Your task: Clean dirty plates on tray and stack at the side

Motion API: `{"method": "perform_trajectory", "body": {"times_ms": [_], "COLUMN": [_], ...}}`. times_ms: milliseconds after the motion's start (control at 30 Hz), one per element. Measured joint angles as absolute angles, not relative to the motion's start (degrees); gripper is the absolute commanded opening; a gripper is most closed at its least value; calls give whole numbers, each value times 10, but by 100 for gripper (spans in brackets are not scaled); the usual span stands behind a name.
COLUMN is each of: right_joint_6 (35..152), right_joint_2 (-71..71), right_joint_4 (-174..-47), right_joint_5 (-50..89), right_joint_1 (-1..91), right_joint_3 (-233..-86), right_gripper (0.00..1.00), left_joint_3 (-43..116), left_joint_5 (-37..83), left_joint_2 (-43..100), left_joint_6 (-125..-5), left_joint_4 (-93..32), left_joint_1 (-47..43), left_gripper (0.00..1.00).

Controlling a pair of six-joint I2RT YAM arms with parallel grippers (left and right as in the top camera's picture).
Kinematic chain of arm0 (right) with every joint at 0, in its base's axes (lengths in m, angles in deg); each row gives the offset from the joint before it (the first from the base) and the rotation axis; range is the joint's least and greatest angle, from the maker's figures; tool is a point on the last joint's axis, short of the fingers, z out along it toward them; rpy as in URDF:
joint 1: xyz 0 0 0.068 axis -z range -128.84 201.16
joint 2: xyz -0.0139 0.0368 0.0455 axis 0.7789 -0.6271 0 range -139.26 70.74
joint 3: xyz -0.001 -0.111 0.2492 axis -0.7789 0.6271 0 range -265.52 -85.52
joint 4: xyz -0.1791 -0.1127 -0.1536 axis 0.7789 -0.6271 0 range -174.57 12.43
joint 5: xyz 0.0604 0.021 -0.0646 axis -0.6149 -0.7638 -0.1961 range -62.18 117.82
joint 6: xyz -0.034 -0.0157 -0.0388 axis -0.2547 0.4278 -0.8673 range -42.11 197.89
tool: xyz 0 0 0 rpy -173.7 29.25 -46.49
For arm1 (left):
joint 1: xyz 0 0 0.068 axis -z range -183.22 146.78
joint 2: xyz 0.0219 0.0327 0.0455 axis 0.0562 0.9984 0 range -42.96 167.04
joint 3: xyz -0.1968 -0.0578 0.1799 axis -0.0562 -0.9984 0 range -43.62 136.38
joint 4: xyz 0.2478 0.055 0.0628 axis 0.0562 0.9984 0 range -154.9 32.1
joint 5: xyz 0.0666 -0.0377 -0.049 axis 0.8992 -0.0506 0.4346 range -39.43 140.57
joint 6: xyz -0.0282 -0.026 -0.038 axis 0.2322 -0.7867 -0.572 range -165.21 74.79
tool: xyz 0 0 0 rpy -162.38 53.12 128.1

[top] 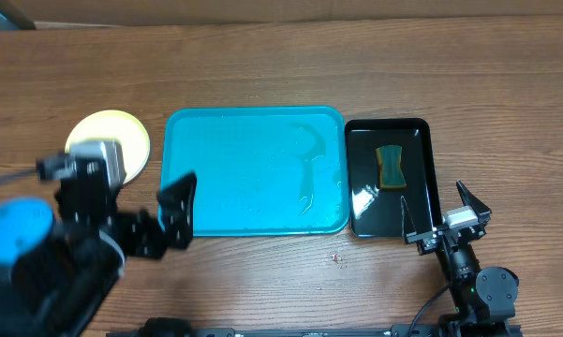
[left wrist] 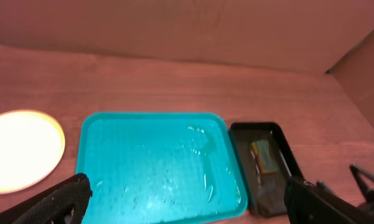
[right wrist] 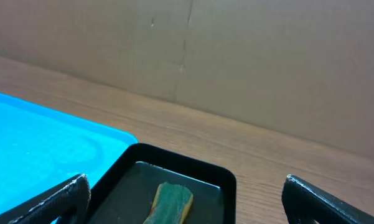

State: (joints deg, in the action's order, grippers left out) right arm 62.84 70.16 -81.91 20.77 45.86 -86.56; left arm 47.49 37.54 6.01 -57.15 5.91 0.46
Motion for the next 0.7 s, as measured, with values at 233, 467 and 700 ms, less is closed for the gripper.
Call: {"method": "perform_trajectory", "body": {"times_ms": [233,467,700], "right_joint_6": [629,628,629], "right_joint_2": [702,702,701], "right_joint_4": [-820,-820,-820], "right_joint_5": [208,208,208], "right_joint_1": [459,459,459], "right_joint_3": [-866,-866,-866], "right_gripper": [100,100,100], "left_joint_3": [256,10,-169], "left_joint_5": [384,388,391], "left_joint_2": [-86,-263,-396], "left_joint_6": [-571,-584,-586], "left_joint_4": [-38,-329,-712], "left_joint_1": [5,5,5], "left_gripper": [100,100,100]}}
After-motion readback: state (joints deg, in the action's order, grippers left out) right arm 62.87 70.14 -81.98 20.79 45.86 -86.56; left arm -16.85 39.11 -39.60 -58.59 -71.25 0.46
